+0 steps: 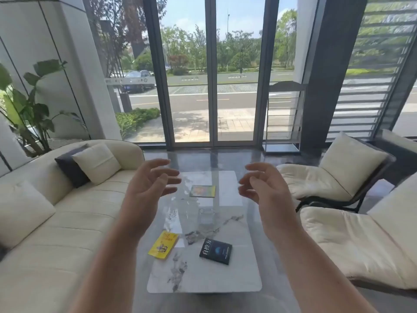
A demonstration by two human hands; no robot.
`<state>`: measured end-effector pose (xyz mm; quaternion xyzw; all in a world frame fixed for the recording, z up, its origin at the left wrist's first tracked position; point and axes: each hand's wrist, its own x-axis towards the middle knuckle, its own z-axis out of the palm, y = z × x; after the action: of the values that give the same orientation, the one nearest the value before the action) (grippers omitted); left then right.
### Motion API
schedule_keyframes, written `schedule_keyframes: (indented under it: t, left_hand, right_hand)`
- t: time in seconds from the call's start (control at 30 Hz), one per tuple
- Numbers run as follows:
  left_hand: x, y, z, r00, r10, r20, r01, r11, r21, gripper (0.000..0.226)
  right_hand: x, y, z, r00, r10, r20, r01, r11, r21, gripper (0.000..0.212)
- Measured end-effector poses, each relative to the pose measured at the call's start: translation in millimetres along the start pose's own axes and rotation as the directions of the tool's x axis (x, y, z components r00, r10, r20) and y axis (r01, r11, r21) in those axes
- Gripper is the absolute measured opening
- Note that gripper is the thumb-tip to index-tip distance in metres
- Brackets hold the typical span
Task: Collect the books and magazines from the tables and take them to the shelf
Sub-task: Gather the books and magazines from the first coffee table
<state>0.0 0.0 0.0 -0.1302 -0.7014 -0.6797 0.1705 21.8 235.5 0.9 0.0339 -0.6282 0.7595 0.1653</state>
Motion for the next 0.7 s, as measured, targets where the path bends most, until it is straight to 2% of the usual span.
schedule_keyframes:
  t: [0.23, 0.37, 0.7]
  left_hand:
    - [55.8, -59.6, -38.4, 0.999, -0.044, -0.006, 0.044, 0.999, 0.013, 0.027]
    - [97.7, -97.3, -67.3, 0.996, -0.091, -0.018, 0.091, 0.996, 0.010, 0.029]
    - [175.3, -211.3, -93.3, 0.935, -0.350, 0.061, 0.348, 0.937, 0.028, 0.035]
  right_hand:
    - [60.5, 54.7, 47.7, 0.998, 0.067, 0.017, -0.066, 0.997, -0.043, 0.027]
    - [103.8, 92.1, 80.7, 0.994, 0.111, 0.005, -0.111, 0.993, -0.043, 0.028]
    - [171.3, 199.5, 114.1, 0.955, 0.275, -0.113, -0.284, 0.955, -0.080, 0.028]
